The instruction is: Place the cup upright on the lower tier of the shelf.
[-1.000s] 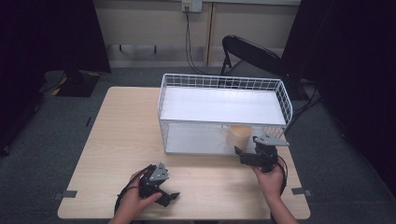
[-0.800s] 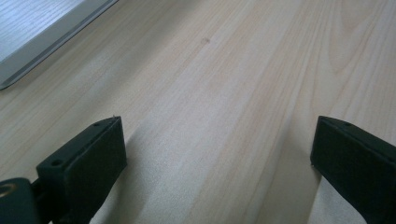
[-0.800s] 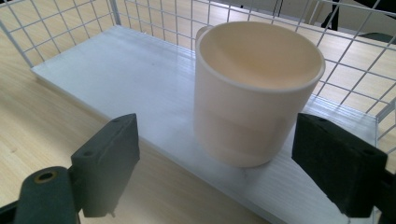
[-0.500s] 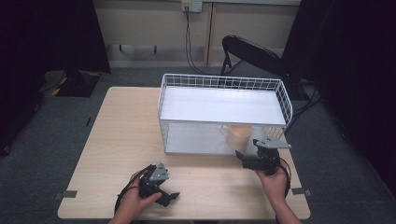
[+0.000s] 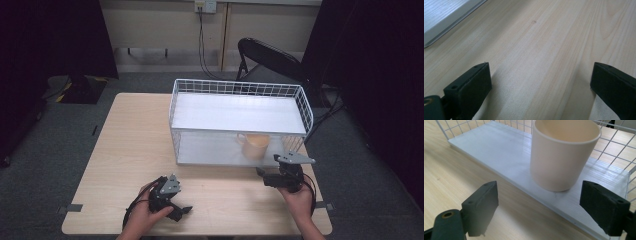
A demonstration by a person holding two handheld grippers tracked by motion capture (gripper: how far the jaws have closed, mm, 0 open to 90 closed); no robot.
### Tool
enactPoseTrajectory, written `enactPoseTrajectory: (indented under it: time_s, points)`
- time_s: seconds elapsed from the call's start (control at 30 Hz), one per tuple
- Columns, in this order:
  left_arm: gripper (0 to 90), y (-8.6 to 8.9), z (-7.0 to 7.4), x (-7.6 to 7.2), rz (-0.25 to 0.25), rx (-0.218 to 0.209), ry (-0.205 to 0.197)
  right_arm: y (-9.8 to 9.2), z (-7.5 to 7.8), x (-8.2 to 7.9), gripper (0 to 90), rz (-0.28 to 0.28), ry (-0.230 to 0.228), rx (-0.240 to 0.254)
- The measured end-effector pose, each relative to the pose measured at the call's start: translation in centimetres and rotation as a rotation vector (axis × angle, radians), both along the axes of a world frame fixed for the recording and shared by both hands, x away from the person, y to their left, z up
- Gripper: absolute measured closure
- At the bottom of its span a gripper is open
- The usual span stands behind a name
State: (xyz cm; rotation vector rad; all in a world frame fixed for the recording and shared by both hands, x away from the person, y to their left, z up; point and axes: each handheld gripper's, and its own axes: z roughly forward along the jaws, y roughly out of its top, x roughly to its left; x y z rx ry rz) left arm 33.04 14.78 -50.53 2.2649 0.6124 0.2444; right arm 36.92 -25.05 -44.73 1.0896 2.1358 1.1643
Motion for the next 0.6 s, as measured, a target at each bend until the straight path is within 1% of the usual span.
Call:
enactPoseTrajectory:
  time_s: [0.27, 0.43, 0.6]
  points:
    - [2.9, 0.0, 0.0, 0.0, 0.000, 0.000, 0.000, -0.5, -0.3, -0.4, 14.7, 0.008, 0.009, -0.001]
    - [2.9, 0.0, 0.0, 0.0, 0.000, 0.000, 0.000, -0.9, -0.6, -0.7, 14.6, 0.015, 0.000, -0.016]
    - [2.9, 0.0, 0.0, 0.0, 0.000, 0.000, 0.000, -1.4, -1.0, -1.0, 14.6, 0.013, 0.007, -0.023]
